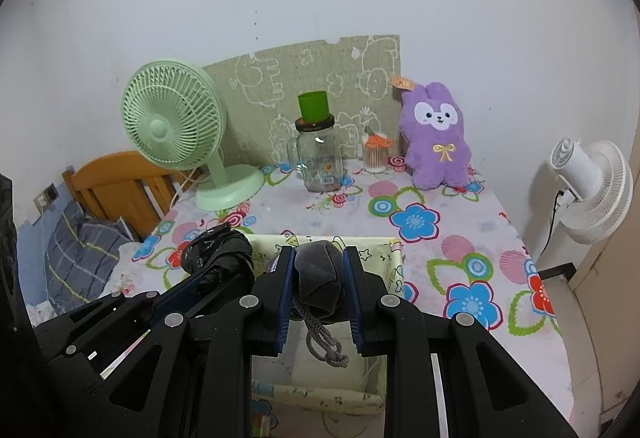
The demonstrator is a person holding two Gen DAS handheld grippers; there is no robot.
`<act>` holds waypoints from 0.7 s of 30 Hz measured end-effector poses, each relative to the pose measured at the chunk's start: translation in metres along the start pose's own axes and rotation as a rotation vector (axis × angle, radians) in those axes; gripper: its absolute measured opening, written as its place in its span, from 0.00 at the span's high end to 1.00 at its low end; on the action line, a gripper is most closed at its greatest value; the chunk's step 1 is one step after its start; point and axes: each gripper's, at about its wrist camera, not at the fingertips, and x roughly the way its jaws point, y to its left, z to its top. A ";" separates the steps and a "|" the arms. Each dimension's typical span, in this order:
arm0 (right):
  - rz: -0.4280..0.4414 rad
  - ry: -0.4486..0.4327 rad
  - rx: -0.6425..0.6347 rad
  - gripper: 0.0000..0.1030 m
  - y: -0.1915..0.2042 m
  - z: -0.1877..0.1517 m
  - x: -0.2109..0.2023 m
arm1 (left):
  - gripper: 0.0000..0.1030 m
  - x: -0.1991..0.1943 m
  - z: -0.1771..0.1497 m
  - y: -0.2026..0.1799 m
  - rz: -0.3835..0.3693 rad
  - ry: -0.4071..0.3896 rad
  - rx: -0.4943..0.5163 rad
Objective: Organize soft objects
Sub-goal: 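Open the left gripper to drop the black bag roll into the box, then open the right gripper to drop the grey sock into the box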
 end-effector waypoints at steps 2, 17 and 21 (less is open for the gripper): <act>-0.001 0.010 0.000 0.73 -0.001 -0.001 0.007 | 0.83 0.007 0.000 0.001 -0.002 0.011 -0.005; 0.021 0.080 0.008 0.73 -0.002 -0.007 0.058 | 0.56 0.051 -0.010 0.017 0.018 0.118 -0.043; 0.022 0.094 0.005 0.73 -0.001 -0.009 0.068 | 0.49 0.057 -0.012 0.020 0.040 0.134 -0.045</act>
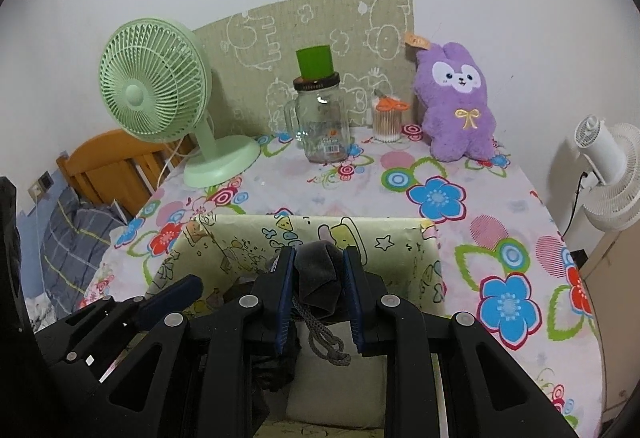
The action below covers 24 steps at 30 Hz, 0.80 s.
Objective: Organize soft objects
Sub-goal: 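Open the right gripper to drop the grey sock into the box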
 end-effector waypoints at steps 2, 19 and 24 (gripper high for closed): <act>-0.002 0.012 0.000 0.72 0.000 0.000 0.005 | 0.44 0.003 -0.001 0.001 0.007 0.008 0.002; 0.012 0.011 0.014 0.22 -0.002 -0.004 0.001 | 0.21 -0.013 -0.004 -0.006 -0.012 -0.023 0.017; 0.012 -0.022 0.002 0.15 0.001 -0.004 -0.017 | 0.19 -0.027 -0.006 -0.009 -0.013 -0.039 0.018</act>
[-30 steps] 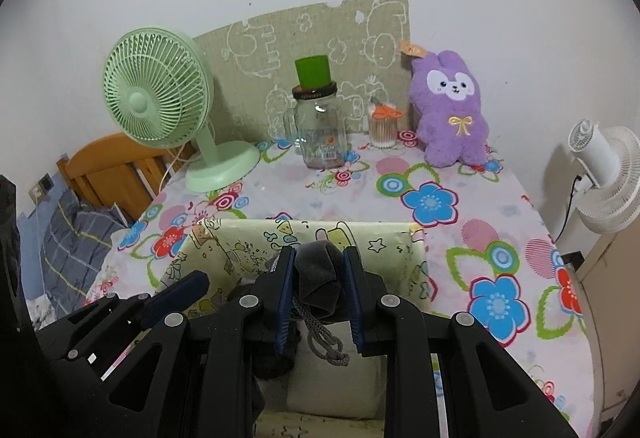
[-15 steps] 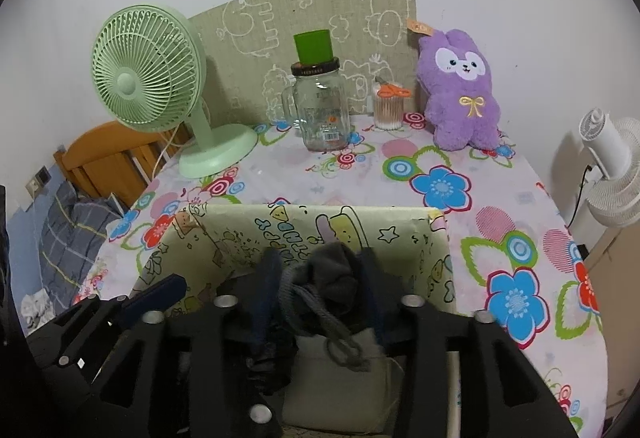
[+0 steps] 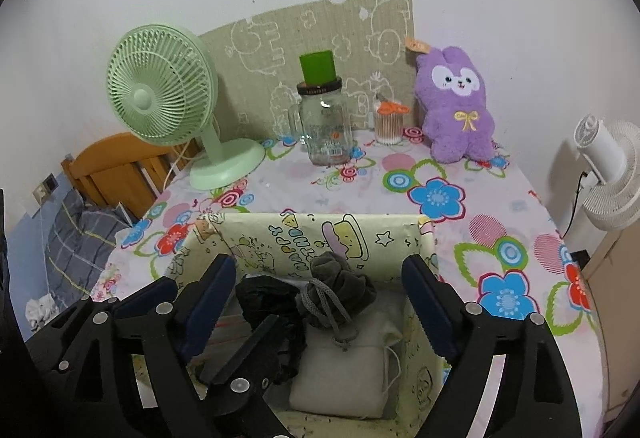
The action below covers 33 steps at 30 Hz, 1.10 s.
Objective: Organize soft objects
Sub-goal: 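Open the right gripper to drop the grey sock into the box, then withdraw both grippers up and away from the fabric box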
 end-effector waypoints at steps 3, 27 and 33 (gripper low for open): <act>0.002 -0.010 -0.003 0.13 0.002 -0.001 -0.012 | 0.17 -0.011 -0.001 -0.002 0.004 -0.013 0.001; -0.046 -0.142 -0.037 0.00 0.023 -0.022 -0.113 | 0.03 -0.098 -0.028 -0.011 0.008 -0.123 0.013; -0.067 -0.157 -0.030 0.00 0.026 -0.031 -0.131 | 0.01 -0.118 -0.038 -0.015 0.030 -0.159 0.023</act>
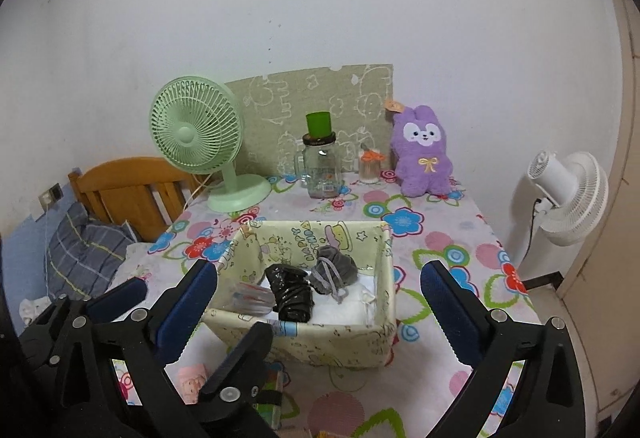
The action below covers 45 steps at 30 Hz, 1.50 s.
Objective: Organize soft objects
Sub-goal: 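Withdraw both grippers up and away from the fabric box, then lower the right gripper onto the yellow cartoon packet and grasp it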
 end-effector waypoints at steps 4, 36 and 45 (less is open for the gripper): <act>-0.008 -0.005 0.019 0.00 -0.003 -0.005 -0.012 | 0.00 -0.011 -0.005 -0.002 -0.014 -0.011 -0.003; -0.053 -0.019 -0.035 0.00 0.009 -0.054 -0.064 | 0.01 -0.049 -0.058 -0.003 0.023 -0.063 -0.009; -0.052 0.008 -0.025 0.05 0.009 -0.078 -0.060 | 0.01 -0.043 -0.081 0.000 0.017 -0.055 -0.018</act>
